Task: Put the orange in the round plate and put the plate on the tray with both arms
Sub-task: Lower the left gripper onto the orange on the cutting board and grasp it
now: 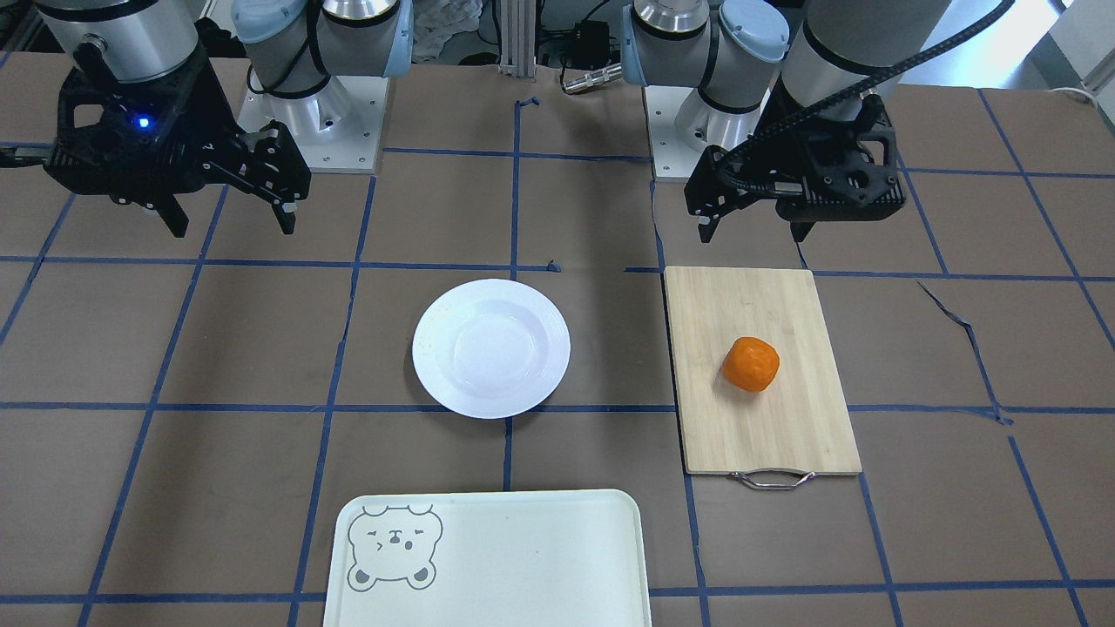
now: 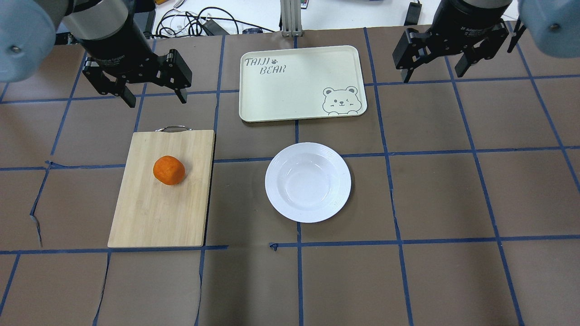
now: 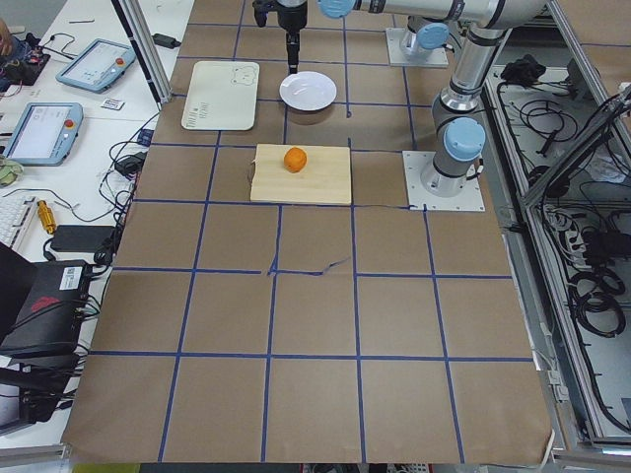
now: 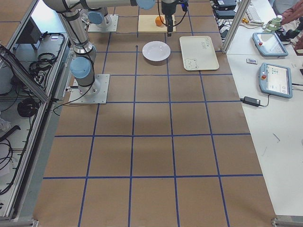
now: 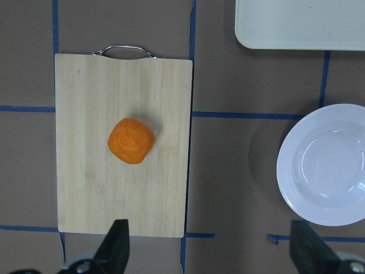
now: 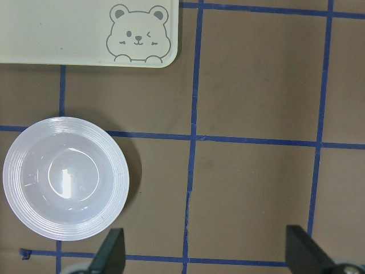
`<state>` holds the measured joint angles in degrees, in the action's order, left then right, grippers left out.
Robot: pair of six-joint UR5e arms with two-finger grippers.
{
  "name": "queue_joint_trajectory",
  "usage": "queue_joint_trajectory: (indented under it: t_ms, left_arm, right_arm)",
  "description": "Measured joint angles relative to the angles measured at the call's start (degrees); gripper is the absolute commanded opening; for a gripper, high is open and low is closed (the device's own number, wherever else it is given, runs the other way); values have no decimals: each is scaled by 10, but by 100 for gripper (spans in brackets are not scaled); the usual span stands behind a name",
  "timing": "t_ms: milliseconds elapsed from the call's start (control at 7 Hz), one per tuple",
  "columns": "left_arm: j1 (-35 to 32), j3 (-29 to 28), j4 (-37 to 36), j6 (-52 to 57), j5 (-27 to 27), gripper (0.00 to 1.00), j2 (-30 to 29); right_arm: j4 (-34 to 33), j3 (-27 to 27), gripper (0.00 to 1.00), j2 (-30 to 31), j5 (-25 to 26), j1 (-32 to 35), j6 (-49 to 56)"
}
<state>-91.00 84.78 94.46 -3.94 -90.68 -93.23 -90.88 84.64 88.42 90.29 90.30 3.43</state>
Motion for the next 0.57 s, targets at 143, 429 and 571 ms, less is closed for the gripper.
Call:
queue_joint_trajectory:
  t_ms: [143,429,571]
  left_arm:
    - [8,15,0,3,-2,100,-8]
    - [45,76,-12,21,-6,100,-25]
    - [63,112,-38,50,-22,100,-35]
  right_arm:
    - [0,0,100,0,0,0,0]
    - [0,0,100,0,0,0,0]
    - [0,0,100,0,0,0,0]
